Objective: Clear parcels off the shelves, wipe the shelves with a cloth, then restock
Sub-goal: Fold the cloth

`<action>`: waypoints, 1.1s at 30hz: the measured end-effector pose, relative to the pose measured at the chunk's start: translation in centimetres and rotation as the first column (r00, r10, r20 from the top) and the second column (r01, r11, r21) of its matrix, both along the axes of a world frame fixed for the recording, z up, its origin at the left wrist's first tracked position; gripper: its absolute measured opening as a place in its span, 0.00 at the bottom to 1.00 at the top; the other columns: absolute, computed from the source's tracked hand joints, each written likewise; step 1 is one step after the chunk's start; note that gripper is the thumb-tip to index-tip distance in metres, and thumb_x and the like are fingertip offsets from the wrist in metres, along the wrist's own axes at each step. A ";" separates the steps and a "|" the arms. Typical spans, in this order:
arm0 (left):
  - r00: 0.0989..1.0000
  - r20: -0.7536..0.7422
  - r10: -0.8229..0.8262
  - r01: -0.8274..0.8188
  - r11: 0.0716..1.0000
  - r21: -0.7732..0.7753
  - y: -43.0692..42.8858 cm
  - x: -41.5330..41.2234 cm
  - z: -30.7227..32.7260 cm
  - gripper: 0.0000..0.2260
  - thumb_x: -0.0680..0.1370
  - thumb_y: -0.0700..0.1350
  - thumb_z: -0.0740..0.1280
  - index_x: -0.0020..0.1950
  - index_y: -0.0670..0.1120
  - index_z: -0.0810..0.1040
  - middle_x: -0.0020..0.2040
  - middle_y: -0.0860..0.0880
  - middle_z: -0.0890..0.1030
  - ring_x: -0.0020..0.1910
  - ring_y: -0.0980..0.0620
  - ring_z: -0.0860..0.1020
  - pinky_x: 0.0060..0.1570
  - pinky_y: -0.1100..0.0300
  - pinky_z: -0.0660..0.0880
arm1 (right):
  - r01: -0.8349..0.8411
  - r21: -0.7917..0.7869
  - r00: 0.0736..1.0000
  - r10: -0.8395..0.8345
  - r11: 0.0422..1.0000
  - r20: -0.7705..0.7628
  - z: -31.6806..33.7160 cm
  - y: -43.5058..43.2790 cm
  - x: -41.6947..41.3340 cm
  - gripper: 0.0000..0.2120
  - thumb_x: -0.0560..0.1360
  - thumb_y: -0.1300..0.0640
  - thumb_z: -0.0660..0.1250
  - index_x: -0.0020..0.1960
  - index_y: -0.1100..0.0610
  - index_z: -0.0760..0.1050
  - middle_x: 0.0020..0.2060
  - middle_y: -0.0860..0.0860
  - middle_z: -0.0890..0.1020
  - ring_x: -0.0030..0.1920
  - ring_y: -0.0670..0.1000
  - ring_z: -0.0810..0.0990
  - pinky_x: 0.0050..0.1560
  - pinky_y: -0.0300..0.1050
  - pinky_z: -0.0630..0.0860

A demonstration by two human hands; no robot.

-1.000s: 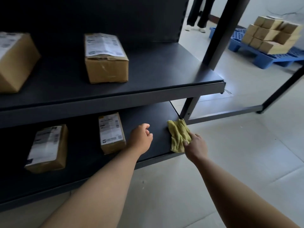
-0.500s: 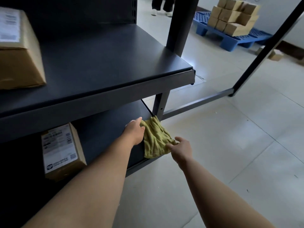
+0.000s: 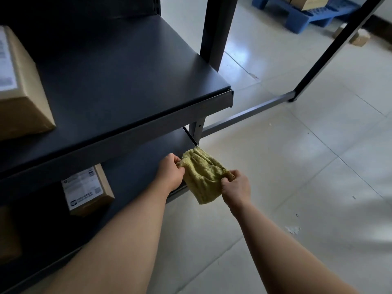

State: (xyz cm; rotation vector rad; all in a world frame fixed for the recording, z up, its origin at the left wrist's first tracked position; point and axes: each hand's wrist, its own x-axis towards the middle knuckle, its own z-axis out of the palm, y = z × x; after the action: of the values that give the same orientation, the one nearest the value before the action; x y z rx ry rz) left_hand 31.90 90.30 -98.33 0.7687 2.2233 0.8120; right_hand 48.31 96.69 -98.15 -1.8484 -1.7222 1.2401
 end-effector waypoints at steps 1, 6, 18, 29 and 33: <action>1.000 0.019 0.007 -0.007 1.000 0.004 -0.7 0.6 1.1 0.06 0.76 0.38 0.67 0.49 0.45 0.72 0.48 0.47 0.77 0.44 0.50 0.75 0.38 0.63 0.70 | 0.010 0.007 1.000 -0.010 1.000 -0.001 1.3 -0.6 0.4 0.08 0.73 0.65 0.61 0.50 0.59 0.77 0.44 0.57 0.81 0.47 0.57 0.78 0.49 0.49 0.76; 0.998 0.069 -0.001 0.005 0.998 -0.060 -4.1 3.4 8.3 0.08 0.76 0.40 0.66 0.54 0.45 0.73 0.47 0.48 0.79 0.44 0.49 0.77 0.43 0.61 0.70 | 0.063 0.015 0.998 -0.063 0.998 -0.021 8.9 -3.8 2.5 0.09 0.73 0.65 0.61 0.50 0.58 0.76 0.42 0.54 0.80 0.44 0.54 0.77 0.43 0.43 0.72; 0.993 0.074 -0.096 0.103 0.990 -0.092 -10.1 8.9 33.0 0.14 0.76 0.40 0.66 0.62 0.44 0.75 0.56 0.47 0.80 0.47 0.53 0.75 0.44 0.65 0.67 | 0.104 0.016 0.993 -0.103 0.994 -0.055 33.7 -10.8 8.6 0.09 0.73 0.65 0.58 0.45 0.54 0.73 0.38 0.47 0.78 0.40 0.47 0.76 0.38 0.39 0.70; 0.969 0.082 -0.232 0.228 0.972 0.055 -11.4 12.9 55.3 0.06 0.75 0.40 0.65 0.47 0.49 0.79 0.44 0.46 0.83 0.44 0.44 0.81 0.47 0.51 0.78 | 0.270 0.081 0.948 -0.250 0.960 -0.197 54.1 -13.1 14.0 0.04 0.75 0.62 0.62 0.44 0.56 0.75 0.35 0.48 0.77 0.37 0.49 0.73 0.39 0.42 0.72; 0.948 0.083 -0.306 0.295 0.948 0.123 -9.2 16.1 60.4 0.07 0.77 0.41 0.64 0.49 0.50 0.81 0.43 0.47 0.83 0.45 0.45 0.81 0.49 0.49 0.79 | 0.318 0.107 0.930 -0.288 0.942 -0.229 59.2 -12.3 17.7 0.05 0.75 0.62 0.61 0.46 0.57 0.76 0.37 0.49 0.78 0.38 0.49 0.74 0.44 0.48 0.75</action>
State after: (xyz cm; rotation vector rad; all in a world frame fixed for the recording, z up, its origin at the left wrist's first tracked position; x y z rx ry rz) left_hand 48.01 81.13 -37.89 1.0655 1.9218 0.8045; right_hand 66.03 84.43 -38.92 -1.7486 -1.3174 1.1111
